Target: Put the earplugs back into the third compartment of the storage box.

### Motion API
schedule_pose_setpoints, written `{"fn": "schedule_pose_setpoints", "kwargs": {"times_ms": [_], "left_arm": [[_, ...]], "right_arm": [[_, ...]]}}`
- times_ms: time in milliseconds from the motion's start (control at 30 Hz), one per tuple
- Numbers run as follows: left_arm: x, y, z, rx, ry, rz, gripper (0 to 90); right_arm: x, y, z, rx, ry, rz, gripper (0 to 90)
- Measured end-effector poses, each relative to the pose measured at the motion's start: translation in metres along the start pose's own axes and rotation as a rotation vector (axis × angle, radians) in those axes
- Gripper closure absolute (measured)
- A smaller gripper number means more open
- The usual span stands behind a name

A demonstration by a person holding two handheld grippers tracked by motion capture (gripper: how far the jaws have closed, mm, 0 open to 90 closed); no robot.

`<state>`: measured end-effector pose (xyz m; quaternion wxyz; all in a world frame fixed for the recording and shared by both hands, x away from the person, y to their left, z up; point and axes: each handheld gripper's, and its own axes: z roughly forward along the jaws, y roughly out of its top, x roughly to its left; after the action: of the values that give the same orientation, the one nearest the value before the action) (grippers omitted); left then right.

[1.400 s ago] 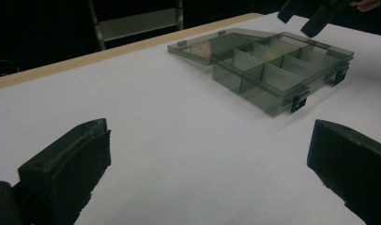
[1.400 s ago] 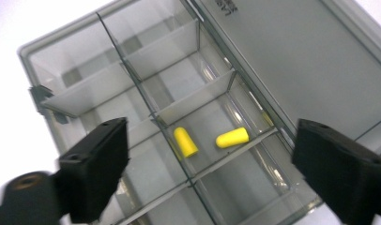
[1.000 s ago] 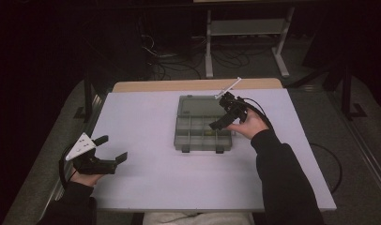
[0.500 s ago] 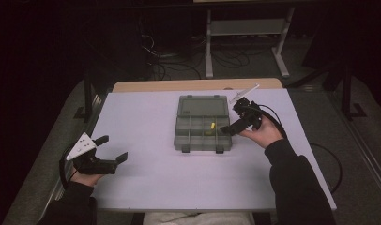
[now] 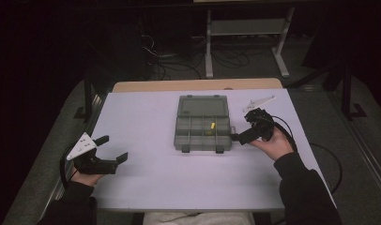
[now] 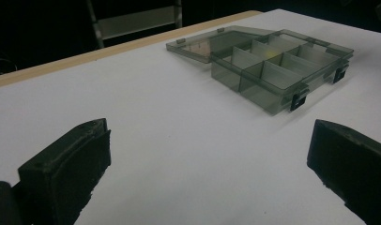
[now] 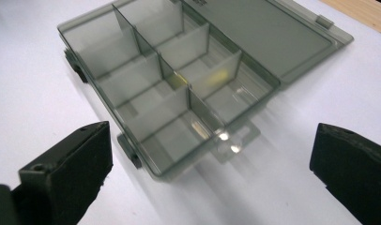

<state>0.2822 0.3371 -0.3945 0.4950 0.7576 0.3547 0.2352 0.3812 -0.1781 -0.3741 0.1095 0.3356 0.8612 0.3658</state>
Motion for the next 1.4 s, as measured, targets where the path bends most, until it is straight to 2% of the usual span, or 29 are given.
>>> {"fn": "schedule_pose_setpoints", "kwargs": {"times_ms": [133, 367, 667, 833, 933, 1267, 1300, 1400], "left_arm": [[-0.001, 0.000, 0.001, 0.003, -0.004, 0.003, 0.0], [0.000, 0.000, 0.000, 0.000, 0.000, 0.001, 0.0], [0.000, 0.000, 0.001, 0.002, -0.001, 0.001, 0.0], [0.000, 0.000, 0.001, 0.003, -0.003, 0.004, 0.0], [0.000, 0.000, 0.001, 0.003, -0.001, 0.005, 0.0], [-0.001, 0.001, 0.001, 0.004, 0.000, 0.005, 0.0], [-0.001, 0.001, 0.001, 0.004, 0.000, 0.004, 0.0], [-0.001, 0.000, 0.001, 0.004, 0.003, 0.002, 0.0]], "right_arm": [[0.001, -0.014, -0.006, -0.026, -0.014, 0.018, 0.0], [-0.001, -0.037, -0.022, -0.119, -0.028, 0.077, 0.0], [0.002, -0.061, -0.032, -0.162, -0.018, 0.113, 0.0], [0.004, -0.071, -0.037, -0.190, -0.033, 0.116, 0.0], [0.006, -0.081, -0.042, -0.219, -0.019, 0.130, 0.0], [0.014, -0.103, -0.052, -0.268, -0.048, 0.113, 0.0], [0.015, -0.110, -0.056, -0.298, -0.056, 0.118, 0.0], [0.016, -0.116, -0.060, -0.319, -0.057, 0.129, 0.0]]}}
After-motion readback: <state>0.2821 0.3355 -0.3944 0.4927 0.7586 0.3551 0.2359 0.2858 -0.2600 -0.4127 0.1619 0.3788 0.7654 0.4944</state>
